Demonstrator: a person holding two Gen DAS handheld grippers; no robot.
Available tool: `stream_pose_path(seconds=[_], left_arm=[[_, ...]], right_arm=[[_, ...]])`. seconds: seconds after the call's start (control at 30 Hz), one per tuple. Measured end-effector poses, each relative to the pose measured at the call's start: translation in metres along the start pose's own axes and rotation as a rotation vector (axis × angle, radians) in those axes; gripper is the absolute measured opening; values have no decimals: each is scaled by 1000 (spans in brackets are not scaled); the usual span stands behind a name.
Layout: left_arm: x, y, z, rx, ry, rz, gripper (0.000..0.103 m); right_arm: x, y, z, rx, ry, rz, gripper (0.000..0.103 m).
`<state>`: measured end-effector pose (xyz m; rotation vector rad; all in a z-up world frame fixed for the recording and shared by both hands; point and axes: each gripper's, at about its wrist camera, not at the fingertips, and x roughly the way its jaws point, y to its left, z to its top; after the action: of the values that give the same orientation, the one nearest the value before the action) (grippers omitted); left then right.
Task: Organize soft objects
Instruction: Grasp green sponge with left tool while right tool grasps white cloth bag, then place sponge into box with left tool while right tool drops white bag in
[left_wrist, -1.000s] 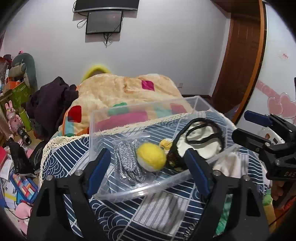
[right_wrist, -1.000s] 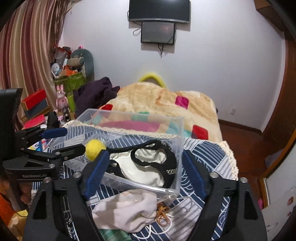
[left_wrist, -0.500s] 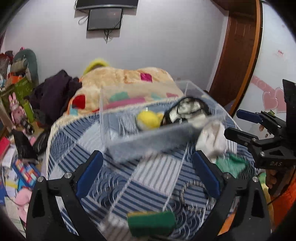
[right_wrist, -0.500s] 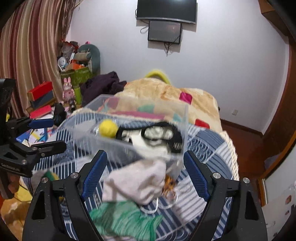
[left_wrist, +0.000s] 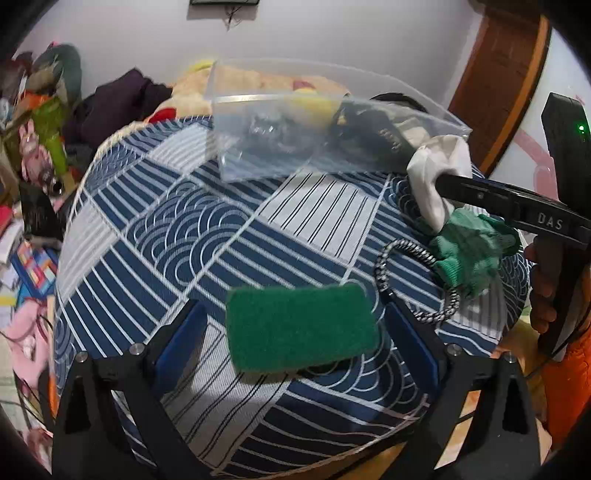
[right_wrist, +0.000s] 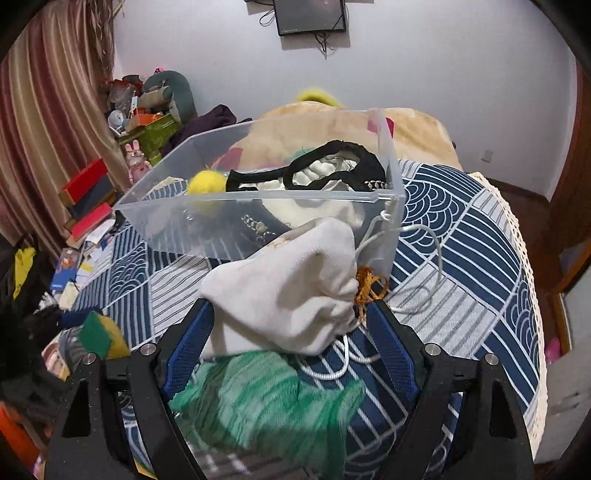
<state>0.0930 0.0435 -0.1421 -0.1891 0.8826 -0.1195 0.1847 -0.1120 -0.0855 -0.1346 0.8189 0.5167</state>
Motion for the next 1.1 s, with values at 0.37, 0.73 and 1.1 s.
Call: stream_pose_path(seconds=[0.37,0.73,1.1], left_arm=[[-14,-2,7,20,-80,-14,65],[-53,-2,60,21,-251,-14,65],[-54,-2,120,17,-349,-10,65]], right_arm=[[-13,-7,-6,14,-55,25,23],[-68,-2,10,18,-223,44,23],[-80,4,44,-2,-340,13,23]])
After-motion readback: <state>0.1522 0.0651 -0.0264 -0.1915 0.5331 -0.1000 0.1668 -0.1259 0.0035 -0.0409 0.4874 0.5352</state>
